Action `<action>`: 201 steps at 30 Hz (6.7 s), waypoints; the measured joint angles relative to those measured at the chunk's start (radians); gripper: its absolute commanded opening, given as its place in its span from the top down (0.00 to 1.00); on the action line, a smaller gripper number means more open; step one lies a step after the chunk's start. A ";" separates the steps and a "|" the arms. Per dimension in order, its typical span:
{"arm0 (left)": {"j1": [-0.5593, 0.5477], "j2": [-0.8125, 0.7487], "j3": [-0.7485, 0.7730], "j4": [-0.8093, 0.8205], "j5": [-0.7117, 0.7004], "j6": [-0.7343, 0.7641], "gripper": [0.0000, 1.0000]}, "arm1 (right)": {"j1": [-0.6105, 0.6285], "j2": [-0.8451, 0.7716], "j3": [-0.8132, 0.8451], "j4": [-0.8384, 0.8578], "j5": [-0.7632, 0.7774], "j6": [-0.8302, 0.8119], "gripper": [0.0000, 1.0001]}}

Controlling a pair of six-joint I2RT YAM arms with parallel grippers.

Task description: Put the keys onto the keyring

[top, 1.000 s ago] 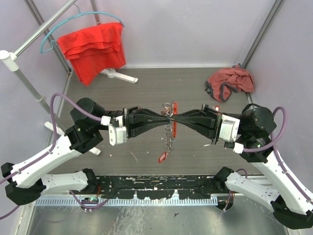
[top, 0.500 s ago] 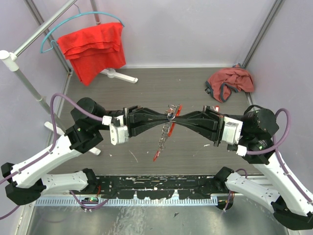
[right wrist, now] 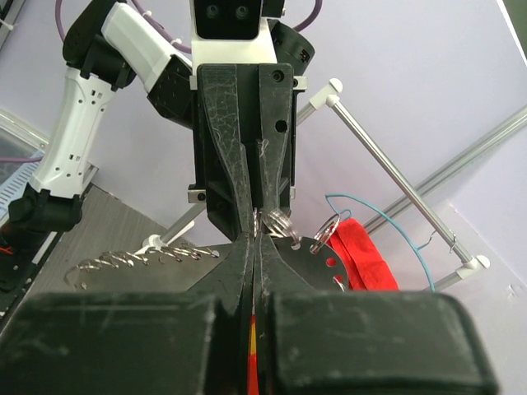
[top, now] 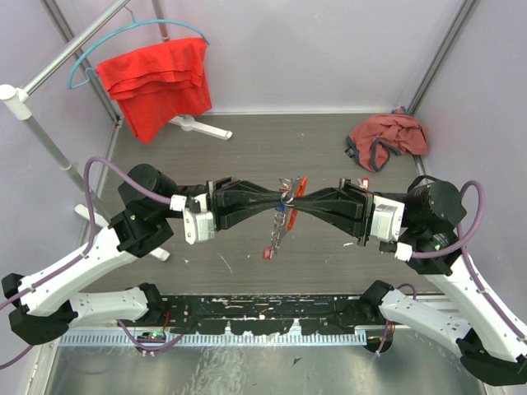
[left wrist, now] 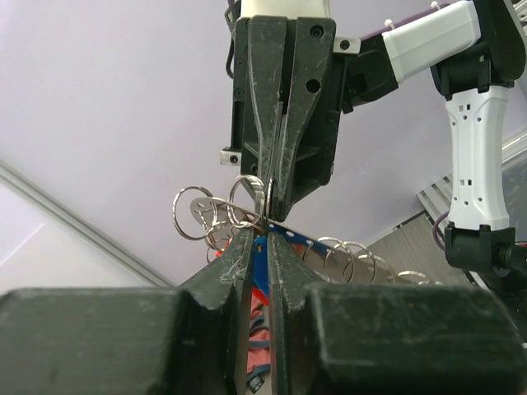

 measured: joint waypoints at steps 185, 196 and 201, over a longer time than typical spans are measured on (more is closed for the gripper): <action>0.002 -0.032 -0.150 -0.025 -0.086 0.478 0.71 | 0.002 0.027 0.045 -0.455 0.219 -0.314 0.99; 0.002 -0.066 -0.150 -0.015 -0.078 0.455 0.71 | 0.002 0.055 0.130 -0.572 0.277 -0.420 0.99; 0.002 -0.065 -0.150 -0.015 -0.089 0.447 0.72 | 0.002 0.021 0.138 -0.555 0.280 -0.423 0.99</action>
